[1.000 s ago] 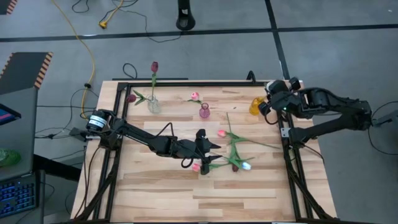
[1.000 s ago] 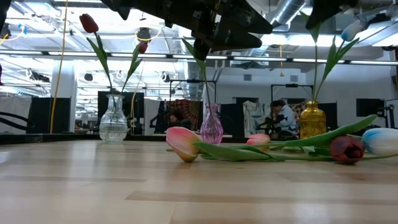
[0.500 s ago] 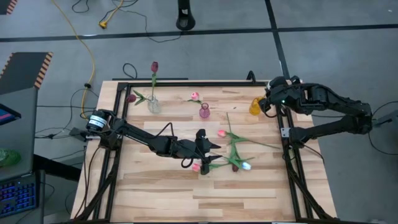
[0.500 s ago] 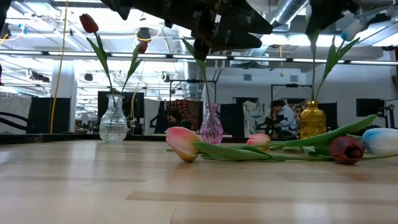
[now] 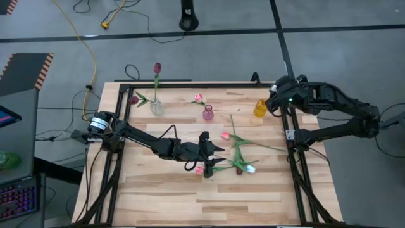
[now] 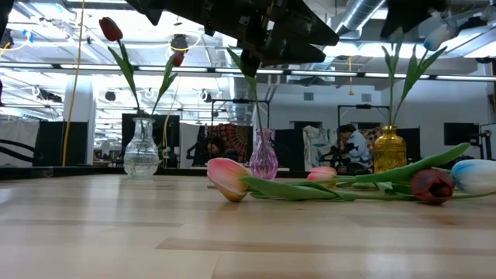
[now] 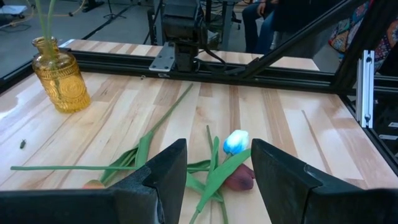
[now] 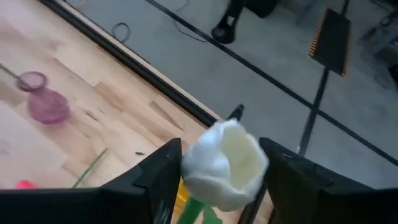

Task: Sort flowers into vase by color
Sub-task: Put the top white flower into the yellow vase, then put the white flower into the yellow vase

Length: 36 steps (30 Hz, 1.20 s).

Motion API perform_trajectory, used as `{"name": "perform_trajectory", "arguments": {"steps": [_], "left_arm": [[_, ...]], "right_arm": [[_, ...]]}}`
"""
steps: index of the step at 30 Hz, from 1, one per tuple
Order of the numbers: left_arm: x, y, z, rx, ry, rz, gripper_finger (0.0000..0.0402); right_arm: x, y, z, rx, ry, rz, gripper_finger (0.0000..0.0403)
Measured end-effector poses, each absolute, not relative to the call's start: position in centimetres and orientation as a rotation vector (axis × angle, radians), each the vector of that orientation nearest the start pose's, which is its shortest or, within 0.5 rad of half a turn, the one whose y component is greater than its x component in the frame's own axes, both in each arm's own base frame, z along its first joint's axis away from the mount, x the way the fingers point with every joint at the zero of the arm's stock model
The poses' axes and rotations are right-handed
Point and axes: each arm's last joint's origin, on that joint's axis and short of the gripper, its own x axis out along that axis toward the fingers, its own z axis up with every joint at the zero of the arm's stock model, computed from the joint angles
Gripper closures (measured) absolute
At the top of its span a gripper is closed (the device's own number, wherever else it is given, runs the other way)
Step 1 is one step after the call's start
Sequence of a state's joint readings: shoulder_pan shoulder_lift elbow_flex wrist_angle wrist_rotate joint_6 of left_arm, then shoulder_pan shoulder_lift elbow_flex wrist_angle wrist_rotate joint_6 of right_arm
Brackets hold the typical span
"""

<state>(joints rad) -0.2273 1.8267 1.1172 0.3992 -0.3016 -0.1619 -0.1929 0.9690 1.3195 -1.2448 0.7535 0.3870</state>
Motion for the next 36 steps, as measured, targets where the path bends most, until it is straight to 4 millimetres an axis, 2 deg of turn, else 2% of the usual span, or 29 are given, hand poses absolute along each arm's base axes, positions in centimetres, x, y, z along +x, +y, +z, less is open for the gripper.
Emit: {"name": "perform_trajectory", "arguments": {"steps": [10, 14, 18, 22, 36], "left_arm": [[39.4, -8.2, 21.6, -0.080, 0.292, 0.098, 0.0235], [39.4, -8.2, 21.6, -0.079, 0.293, 0.098, 0.0235], [39.4, -8.2, 21.6, -0.079, 0.293, 0.098, 0.0235], [39.4, -8.2, 21.6, -0.079, 0.293, 0.098, 0.0235], [39.4, -8.3, 21.6, -0.056, 0.293, 0.081, 0.0235]], "right_arm": [[11.5, -3.9, 43.6, 0.192, 0.566, -0.892, 0.0163], [11.2, -3.6, 44.6, 0.253, 0.536, -0.777, 0.0163], [11.5, -3.0, 44.6, 0.346, 0.556, -0.615, 0.0163], [12.3, -2.1, 43.9, 0.365, 0.600, -0.474, 0.0163], [14.5, 1.2, 42.5, 0.291, 0.696, -0.302, 0.0163]]}}
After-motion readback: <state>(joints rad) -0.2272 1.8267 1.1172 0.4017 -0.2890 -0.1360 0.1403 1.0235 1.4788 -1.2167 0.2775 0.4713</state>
